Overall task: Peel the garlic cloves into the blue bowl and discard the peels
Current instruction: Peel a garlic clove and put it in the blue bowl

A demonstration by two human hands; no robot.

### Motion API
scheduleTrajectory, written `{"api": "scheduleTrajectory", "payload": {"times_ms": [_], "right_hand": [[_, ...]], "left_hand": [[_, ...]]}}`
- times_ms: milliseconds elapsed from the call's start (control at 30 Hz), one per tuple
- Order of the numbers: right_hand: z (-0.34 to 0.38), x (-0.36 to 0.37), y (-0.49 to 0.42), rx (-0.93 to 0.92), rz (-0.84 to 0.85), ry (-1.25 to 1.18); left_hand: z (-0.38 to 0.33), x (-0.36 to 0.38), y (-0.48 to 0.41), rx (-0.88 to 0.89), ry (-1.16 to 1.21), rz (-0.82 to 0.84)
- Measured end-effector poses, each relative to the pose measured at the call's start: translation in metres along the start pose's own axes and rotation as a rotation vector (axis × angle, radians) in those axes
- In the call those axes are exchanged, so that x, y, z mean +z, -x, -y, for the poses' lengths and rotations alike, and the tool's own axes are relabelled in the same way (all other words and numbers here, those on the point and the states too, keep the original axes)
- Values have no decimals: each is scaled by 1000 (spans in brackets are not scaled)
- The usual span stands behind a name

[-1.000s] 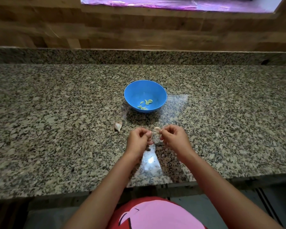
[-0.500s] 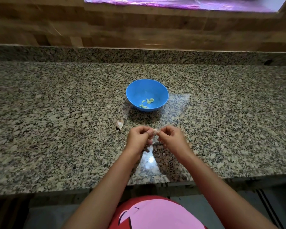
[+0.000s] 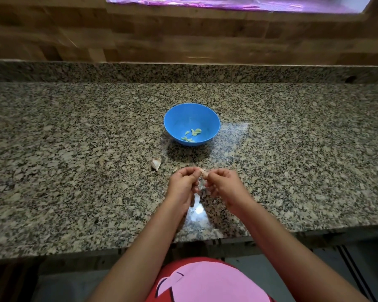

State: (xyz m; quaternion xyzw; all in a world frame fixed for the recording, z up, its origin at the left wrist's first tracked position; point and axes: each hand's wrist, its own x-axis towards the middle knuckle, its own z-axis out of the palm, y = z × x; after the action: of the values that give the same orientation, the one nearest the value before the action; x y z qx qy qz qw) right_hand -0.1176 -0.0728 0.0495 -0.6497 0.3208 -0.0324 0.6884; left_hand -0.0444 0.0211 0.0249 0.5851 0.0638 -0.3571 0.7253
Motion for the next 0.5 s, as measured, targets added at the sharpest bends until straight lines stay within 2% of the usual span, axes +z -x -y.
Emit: {"api": "scheduleTrajectory", "payload": {"times_ms": [100, 167, 233, 300, 400, 500], "right_hand": [[-7, 4, -1, -308, -172, 606], [-12, 8, 0, -510, -225, 769], [-18, 8, 0, -624, -232, 804], [-23, 4, -3, -584, -207, 805], [-22, -2, -11, -384, -164, 887], [-18, -6, -12, -312, -137, 932]], "left_hand": [[1, 2, -1, 94, -220, -64], [-3, 6, -1, 46, -113, -85], [-11, 1, -3, -5, 24, -90], [-13, -7, -7, 10, 15, -57], [-9, -9, -4, 41, -57, 0], [-6, -9, -4, 65, -48, 26]]}}
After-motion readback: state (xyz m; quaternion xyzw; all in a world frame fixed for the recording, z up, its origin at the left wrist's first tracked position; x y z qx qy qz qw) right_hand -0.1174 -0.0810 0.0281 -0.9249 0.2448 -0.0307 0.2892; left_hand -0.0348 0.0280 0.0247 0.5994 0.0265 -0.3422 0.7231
